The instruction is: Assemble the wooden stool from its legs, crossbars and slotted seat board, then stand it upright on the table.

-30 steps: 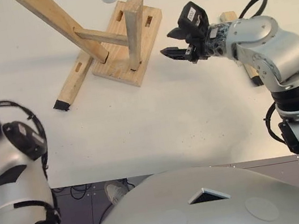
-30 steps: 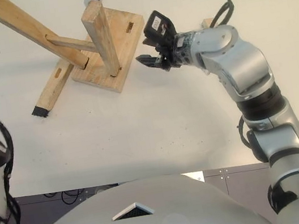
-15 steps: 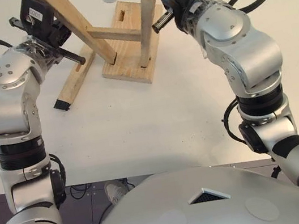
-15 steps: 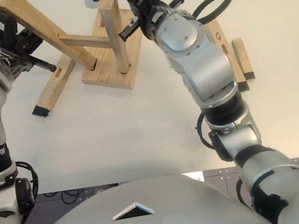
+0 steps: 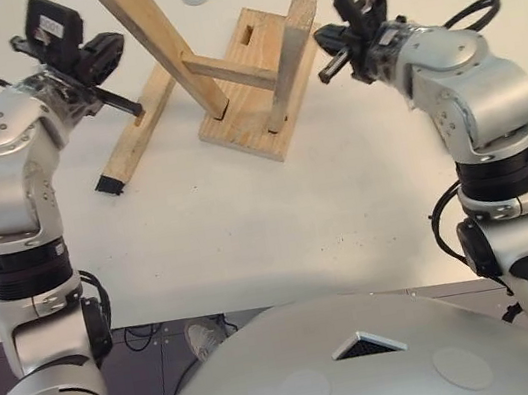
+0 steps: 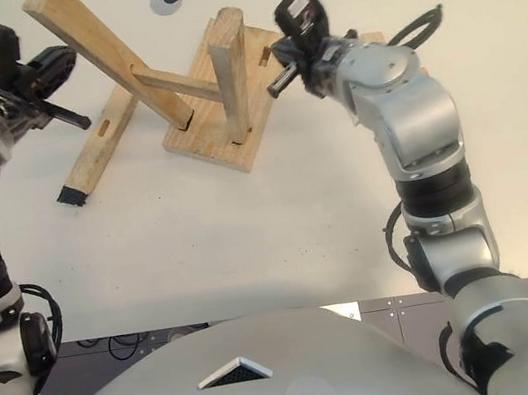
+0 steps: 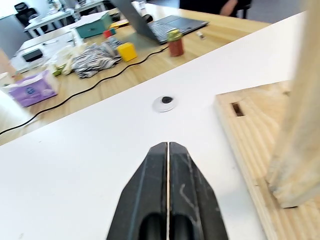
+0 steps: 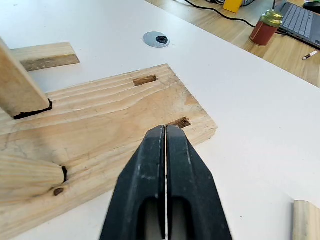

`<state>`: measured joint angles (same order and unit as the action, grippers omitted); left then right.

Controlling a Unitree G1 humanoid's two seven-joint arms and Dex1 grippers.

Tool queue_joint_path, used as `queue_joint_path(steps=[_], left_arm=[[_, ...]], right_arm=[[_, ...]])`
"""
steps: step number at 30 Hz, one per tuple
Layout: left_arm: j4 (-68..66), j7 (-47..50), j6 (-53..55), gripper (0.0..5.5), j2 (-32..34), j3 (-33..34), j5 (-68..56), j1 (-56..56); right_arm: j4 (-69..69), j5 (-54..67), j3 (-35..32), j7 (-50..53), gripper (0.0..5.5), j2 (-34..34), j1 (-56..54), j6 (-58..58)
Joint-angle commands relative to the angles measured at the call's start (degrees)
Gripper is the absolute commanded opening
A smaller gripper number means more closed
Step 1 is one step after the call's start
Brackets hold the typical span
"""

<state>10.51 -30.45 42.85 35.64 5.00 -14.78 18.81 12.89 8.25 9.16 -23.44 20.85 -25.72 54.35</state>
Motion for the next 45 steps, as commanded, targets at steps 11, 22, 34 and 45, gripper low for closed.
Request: queue_joint_path(steps=[11, 22, 34, 45], left_arm=[[-4.5, 1.9, -3.0, 0.0, -2.3, 0.2, 0.5, 4.0], [-4.5, 2.3, -3.2, 0.0, -3.2, -0.2, 0.6, 2.9], [-8.7, 3.5, 0.6, 0.0, -0.5, -4.1, 6.2, 0.7], [4.9, -13.2, 8.5, 0.0, 12.9, -16.9, 5.6, -7.7]], right_arm=[[10.7, 55.6, -26.8, 6.0, 0.01, -15.5, -26.8, -2.5], [3.8, 44.6, -5.2, 3.1, 0.01, -11.7, -3.6, -1.2], [-14.3, 48.4, -16.5, 20.8, 0.01, -2.3, -13.2, -17.5], [-20.5, 6.3, 13.7, 9.4, 0.01, -0.8, -1.4, -29.7]])
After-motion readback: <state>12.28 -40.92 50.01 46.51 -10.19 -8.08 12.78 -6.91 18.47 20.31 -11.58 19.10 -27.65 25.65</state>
